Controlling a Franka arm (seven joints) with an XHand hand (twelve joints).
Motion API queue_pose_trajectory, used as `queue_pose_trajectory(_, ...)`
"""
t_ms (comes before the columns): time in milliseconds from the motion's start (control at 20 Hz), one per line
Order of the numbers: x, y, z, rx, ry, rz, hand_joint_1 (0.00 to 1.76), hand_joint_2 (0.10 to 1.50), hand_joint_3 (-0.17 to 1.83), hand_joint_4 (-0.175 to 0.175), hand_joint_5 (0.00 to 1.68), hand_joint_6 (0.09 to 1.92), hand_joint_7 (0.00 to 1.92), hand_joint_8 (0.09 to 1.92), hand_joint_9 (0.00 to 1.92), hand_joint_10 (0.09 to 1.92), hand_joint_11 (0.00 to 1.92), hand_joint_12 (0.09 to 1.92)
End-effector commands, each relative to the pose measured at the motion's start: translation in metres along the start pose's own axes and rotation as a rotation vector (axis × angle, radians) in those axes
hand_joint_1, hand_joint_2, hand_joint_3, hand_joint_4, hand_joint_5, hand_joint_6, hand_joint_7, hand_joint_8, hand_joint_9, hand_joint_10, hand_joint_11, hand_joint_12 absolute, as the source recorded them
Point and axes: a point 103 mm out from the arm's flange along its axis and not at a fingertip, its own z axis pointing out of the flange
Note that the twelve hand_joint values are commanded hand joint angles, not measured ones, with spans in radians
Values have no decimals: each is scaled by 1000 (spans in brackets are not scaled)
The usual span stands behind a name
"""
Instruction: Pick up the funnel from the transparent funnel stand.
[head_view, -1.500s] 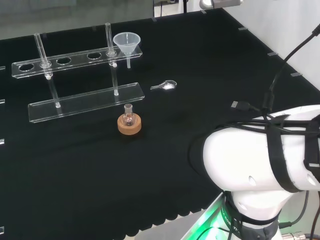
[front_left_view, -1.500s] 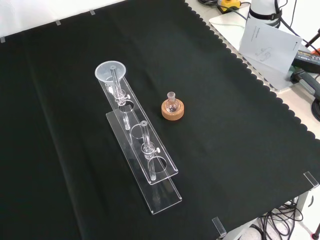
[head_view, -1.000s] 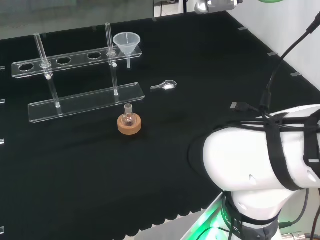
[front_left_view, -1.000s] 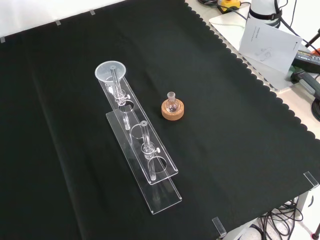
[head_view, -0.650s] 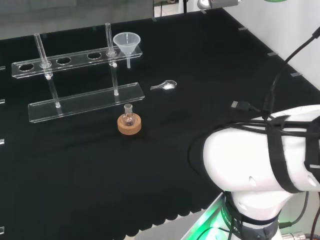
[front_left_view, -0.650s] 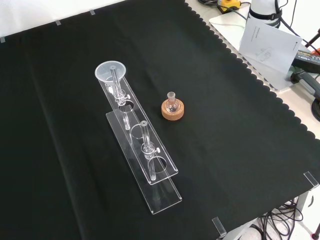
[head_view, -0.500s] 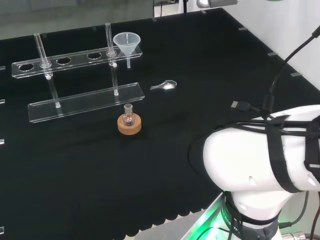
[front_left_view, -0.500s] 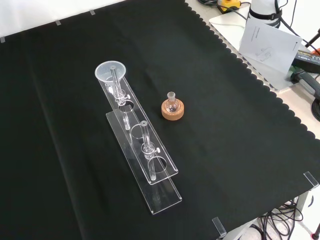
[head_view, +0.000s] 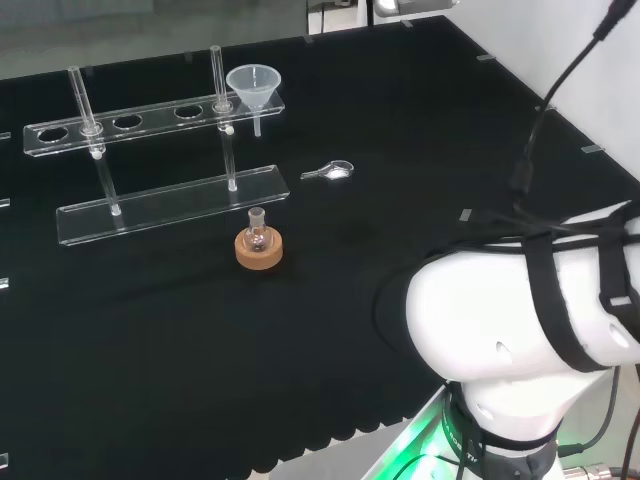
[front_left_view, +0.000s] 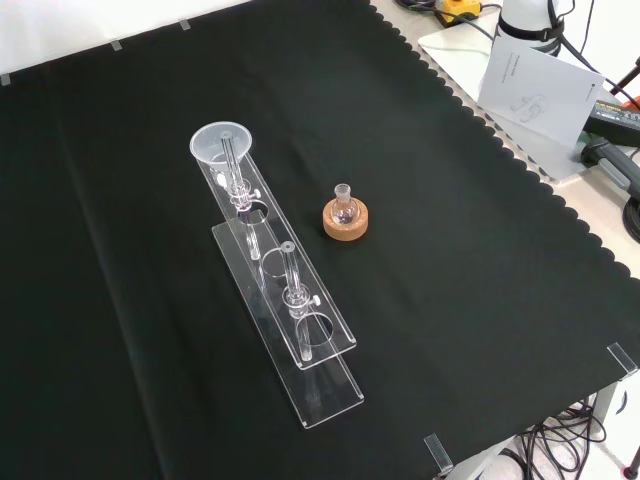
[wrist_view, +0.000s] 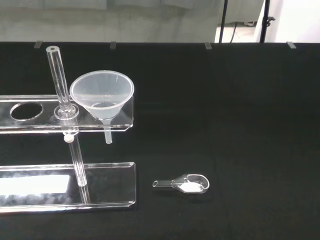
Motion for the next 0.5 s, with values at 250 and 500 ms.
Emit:
queue_pose_trajectory(250, 12, 59, 21, 58, -18, -56, 78, 1113, 359, 18, 149, 87, 8, 188, 68, 623, 0, 1383)
queue_pose_trajectory(500, 23, 98, 44, 90, -33, -83, 252, 1033, 315, 5, 186, 87, 73, 266, 151, 667, 14, 1407)
